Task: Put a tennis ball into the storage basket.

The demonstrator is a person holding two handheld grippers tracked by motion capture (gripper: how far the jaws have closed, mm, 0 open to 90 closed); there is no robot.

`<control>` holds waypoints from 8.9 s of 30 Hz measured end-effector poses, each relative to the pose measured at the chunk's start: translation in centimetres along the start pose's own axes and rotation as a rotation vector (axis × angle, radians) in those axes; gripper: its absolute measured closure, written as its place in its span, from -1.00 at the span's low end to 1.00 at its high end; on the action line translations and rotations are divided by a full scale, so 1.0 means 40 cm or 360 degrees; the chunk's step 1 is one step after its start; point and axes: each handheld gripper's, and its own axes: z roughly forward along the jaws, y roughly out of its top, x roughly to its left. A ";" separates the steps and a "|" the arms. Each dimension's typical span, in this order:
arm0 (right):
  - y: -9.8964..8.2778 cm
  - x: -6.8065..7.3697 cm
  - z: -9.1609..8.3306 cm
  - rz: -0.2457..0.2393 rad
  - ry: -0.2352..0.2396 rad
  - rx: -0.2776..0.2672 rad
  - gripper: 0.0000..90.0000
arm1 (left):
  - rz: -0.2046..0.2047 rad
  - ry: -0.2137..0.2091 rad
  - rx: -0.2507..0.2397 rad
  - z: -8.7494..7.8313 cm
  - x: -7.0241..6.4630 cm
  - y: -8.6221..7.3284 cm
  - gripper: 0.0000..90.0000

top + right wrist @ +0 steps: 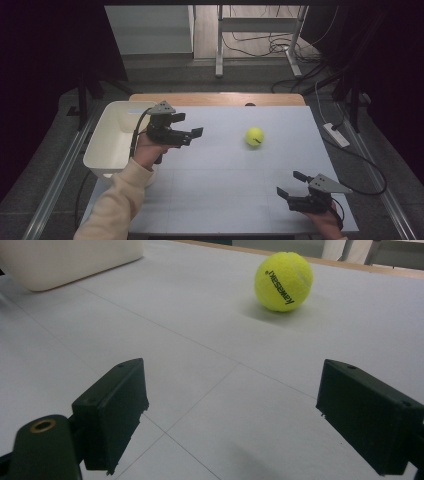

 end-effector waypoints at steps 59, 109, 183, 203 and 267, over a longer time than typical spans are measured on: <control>-0.001 -0.006 0.001 0.0004 0.0002 0.0002 -0.72 | 0.0060 -0.0145 0.0196 0.241 -0.069 0.028 -0.71; 0.009 -0.007 0.016 0.0002 0.0027 -0.0013 -0.72 | 0.0126 -0.0112 0.0334 0.421 -0.095 0.040 -0.79; 0.007 -0.009 0.022 -0.0013 0.0023 0.0001 -0.72 | 0.0117 -0.0026 0.0512 0.653 -0.073 0.022 -0.79; 0.006 -0.010 0.022 -0.0011 0.0022 0.0002 -0.72 | 0.0119 -0.0040 0.0584 0.691 -0.070 0.002 -0.62; 0.006 -0.009 0.020 -0.0019 0.0005 0.0002 -0.72 | 0.0169 -0.0101 0.0355 0.500 -0.084 0.047 -0.39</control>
